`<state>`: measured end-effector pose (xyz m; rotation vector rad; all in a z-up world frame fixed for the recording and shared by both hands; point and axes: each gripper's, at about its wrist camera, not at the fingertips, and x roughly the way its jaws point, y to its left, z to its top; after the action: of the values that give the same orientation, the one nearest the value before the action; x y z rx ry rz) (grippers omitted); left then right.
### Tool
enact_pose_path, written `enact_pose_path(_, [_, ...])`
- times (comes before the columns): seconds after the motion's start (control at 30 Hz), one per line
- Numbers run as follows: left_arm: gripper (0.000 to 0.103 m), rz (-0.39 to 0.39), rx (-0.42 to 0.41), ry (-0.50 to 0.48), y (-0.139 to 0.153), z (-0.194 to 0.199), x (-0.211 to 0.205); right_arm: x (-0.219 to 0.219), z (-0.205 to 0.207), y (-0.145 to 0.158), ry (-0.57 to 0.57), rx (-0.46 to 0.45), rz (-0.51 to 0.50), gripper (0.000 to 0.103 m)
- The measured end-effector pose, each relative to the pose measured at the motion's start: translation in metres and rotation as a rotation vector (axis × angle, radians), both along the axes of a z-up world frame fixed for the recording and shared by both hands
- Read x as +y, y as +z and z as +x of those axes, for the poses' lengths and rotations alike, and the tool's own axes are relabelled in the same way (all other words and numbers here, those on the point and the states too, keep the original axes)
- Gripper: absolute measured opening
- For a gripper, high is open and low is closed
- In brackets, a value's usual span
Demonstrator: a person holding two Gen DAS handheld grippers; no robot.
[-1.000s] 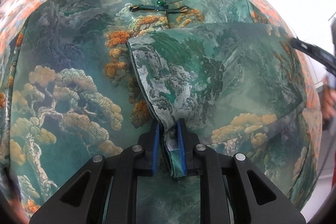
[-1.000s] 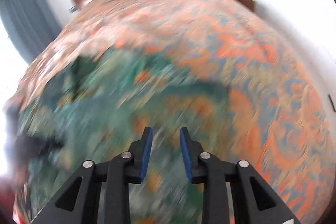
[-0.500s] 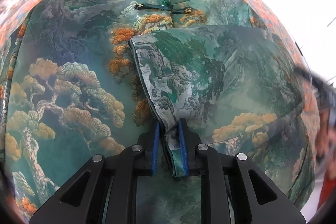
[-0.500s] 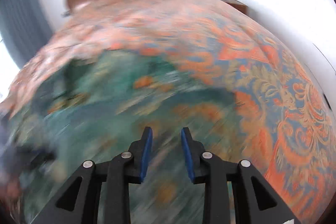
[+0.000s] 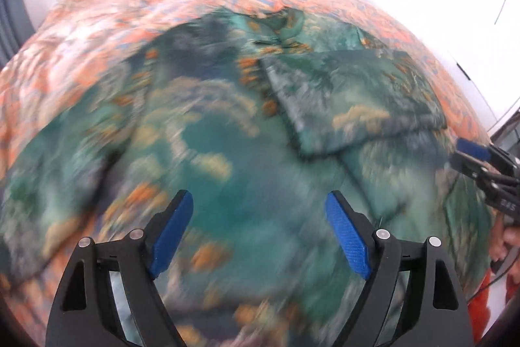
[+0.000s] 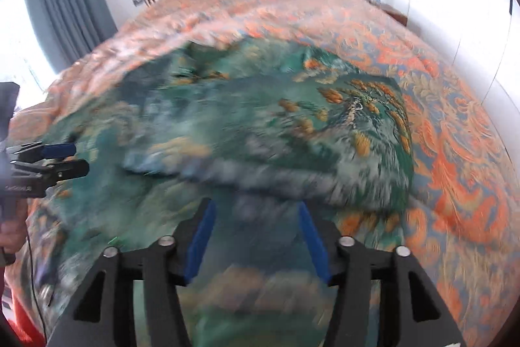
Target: Fold large clothes
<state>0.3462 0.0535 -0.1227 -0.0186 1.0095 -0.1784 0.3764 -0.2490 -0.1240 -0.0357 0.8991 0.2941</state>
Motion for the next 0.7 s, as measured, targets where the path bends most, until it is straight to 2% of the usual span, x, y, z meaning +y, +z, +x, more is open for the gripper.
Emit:
enact_pose_path(0.17, [0.092, 0.017, -0.052, 0.122, 0.007, -0.054, 0.055, 0.009, -0.080, 0.010, 0.019, -0.061, 0.036, 0.059])
enact_pose_path(0.3, [0.092, -0.007, -0.039, 0.231, -0.001, -0.075, 0.103, 0.012, -0.126, 0.004, -0.018, -0.064, 0.065, 0.060])
enact_pose_path(0.4, [0.092, -0.066, -0.035, 0.324, -0.005, -0.092, 0.139, 0.013, -0.143, -0.003, -0.048, -0.041, 0.093, 0.060])
enact_pose_path(0.5, [0.093, -0.130, -0.073, 0.426, -0.006, -0.107, 0.170, 0.017, -0.162, -0.007, -0.061, -0.032, 0.106, 0.060])
enact_pose_path(0.7, [0.096, -0.285, -0.097, 0.729, -0.031, -0.131, 0.235, 0.034, -0.180, -0.001, 0.011, -0.049, 0.064, 0.060])
